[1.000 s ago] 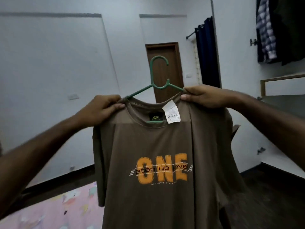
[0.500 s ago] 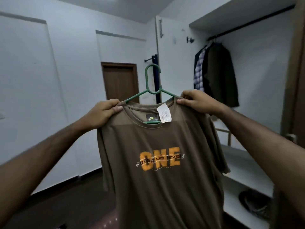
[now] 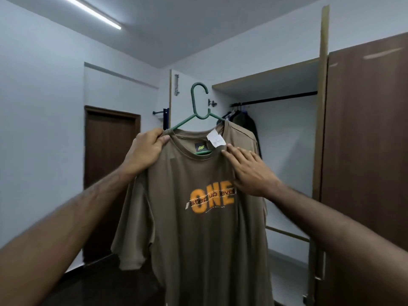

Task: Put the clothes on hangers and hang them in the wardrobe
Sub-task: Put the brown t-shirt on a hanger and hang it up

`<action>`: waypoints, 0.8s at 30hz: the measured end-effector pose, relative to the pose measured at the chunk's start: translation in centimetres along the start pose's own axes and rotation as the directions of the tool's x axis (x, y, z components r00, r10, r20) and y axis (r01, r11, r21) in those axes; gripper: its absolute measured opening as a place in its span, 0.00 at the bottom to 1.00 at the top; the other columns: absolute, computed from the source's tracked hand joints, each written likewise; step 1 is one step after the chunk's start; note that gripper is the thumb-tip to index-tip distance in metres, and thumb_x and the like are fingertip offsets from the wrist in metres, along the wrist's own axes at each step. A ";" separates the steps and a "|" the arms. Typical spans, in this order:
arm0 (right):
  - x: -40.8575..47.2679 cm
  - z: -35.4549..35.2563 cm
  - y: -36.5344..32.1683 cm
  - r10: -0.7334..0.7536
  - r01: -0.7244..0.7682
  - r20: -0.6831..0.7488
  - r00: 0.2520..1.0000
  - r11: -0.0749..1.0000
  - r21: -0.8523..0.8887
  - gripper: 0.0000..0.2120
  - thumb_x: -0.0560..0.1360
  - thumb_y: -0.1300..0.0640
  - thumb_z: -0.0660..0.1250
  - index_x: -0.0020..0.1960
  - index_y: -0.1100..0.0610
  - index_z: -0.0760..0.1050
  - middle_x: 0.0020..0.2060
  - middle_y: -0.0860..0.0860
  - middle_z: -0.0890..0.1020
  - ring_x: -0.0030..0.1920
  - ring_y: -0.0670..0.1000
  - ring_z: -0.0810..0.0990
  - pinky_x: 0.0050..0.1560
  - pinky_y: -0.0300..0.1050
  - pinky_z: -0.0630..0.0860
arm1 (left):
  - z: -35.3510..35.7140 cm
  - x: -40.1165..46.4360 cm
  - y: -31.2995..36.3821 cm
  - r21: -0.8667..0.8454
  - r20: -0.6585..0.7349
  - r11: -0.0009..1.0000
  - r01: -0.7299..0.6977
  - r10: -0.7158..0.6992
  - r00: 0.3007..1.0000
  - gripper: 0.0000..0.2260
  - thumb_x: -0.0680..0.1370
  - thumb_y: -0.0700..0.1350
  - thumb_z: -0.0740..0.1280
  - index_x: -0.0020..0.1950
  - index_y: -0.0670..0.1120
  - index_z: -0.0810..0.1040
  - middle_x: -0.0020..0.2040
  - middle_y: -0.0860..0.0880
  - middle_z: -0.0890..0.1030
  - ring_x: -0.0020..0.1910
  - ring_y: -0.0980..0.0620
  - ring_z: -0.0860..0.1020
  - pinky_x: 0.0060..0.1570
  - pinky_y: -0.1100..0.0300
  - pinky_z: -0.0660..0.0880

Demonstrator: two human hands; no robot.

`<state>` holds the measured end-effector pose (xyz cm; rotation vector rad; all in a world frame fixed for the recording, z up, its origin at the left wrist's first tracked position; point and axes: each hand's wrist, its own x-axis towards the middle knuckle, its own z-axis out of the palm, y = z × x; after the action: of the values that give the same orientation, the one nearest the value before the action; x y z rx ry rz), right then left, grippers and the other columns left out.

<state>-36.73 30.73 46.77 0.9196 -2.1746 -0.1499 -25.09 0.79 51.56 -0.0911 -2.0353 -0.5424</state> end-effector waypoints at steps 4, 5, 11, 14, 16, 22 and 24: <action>2.0 2.8 3.4 0.045 -0.044 0.016 0.999 0.999 -0.026 0.43 0.80 0.44 0.62 0.83 0.49 0.37 0.82 0.55 0.42 0.82 0.58 0.47 0.81 0.59 0.50 | 4.8 3.5 0.4 0.008 -0.031 1.000 -0.020 0.020 0.999 0.13 0.82 0.48 0.64 0.40 0.45 0.70 0.39 0.44 0.78 0.42 0.42 0.76 0.40 0.53 0.66; 2.7 3.8 4.2 0.059 -0.058 0.027 0.998 0.998 -0.026 0.43 0.80 0.45 0.63 0.83 0.49 0.37 0.82 0.55 0.42 0.82 0.58 0.47 0.81 0.59 0.50 | 6.3 4.6 0.0 0.018 -0.029 1.000 -0.019 0.020 0.999 0.13 0.82 0.48 0.64 0.40 0.45 0.71 0.40 0.43 0.79 0.43 0.41 0.76 0.40 0.53 0.65; 9.6 12.8 9.5 0.176 -0.172 0.086 0.981 0.984 -0.049 0.42 0.79 0.49 0.61 0.82 0.50 0.37 0.82 0.56 0.44 0.81 0.60 0.51 0.80 0.61 0.53 | 17.2 12.5 -3.9 0.005 -0.002 0.999 -0.046 0.046 0.999 0.12 0.82 0.49 0.64 0.40 0.46 0.71 0.41 0.43 0.79 0.44 0.40 0.78 0.39 0.53 0.66; 15.1 18.5 12.5 0.226 -0.221 0.079 0.971 0.973 -0.066 0.43 0.78 0.50 0.62 0.82 0.51 0.36 0.82 0.57 0.43 0.80 0.61 0.52 0.79 0.61 0.55 | 22.9 17.4 -6.9 -0.015 -0.028 0.998 -0.068 0.067 0.997 0.12 0.82 0.48 0.64 0.42 0.44 0.73 0.39 0.46 0.78 0.43 0.41 0.77 0.38 0.53 0.66; 19.1 22.1 14.7 0.252 -0.249 0.074 0.965 0.967 -0.056 0.43 0.78 0.51 0.62 0.82 0.51 0.36 0.82 0.57 0.41 0.80 0.61 0.52 0.79 0.61 0.55 | 26.3 21.2 -9.0 -0.028 -0.027 0.996 -0.082 0.082 0.996 0.11 0.82 0.48 0.64 0.42 0.43 0.74 0.39 0.46 0.78 0.42 0.42 0.76 0.38 0.53 0.66; 29.8 29.6 22.8 0.322 -0.322 0.028 0.946 0.947 0.010 0.46 0.79 0.51 0.63 0.82 0.49 0.32 0.82 0.56 0.39 0.81 0.59 0.49 0.80 0.61 0.52 | 35.6 33.4 -13.2 -0.083 -0.040 0.989 -0.122 0.119 0.992 0.11 0.82 0.47 0.65 0.43 0.42 0.76 0.39 0.46 0.79 0.42 0.43 0.77 0.38 0.53 0.66; 32.2 31.8 25.9 0.331 -0.331 0.021 0.943 0.943 0.001 0.47 0.78 0.51 0.65 0.82 0.50 0.32 0.82 0.56 0.38 0.81 0.59 0.49 0.80 0.61 0.52 | 39.0 36.6 -13.8 -0.094 -0.026 0.987 -0.134 0.132 0.991 0.10 0.81 0.46 0.65 0.44 0.42 0.77 0.41 0.44 0.81 0.44 0.42 0.77 0.40 0.52 0.70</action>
<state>-87.88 23.14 53.30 0.5426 -2.3139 0.0099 -79.31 -1.28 61.79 -0.2763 -1.9677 -0.5542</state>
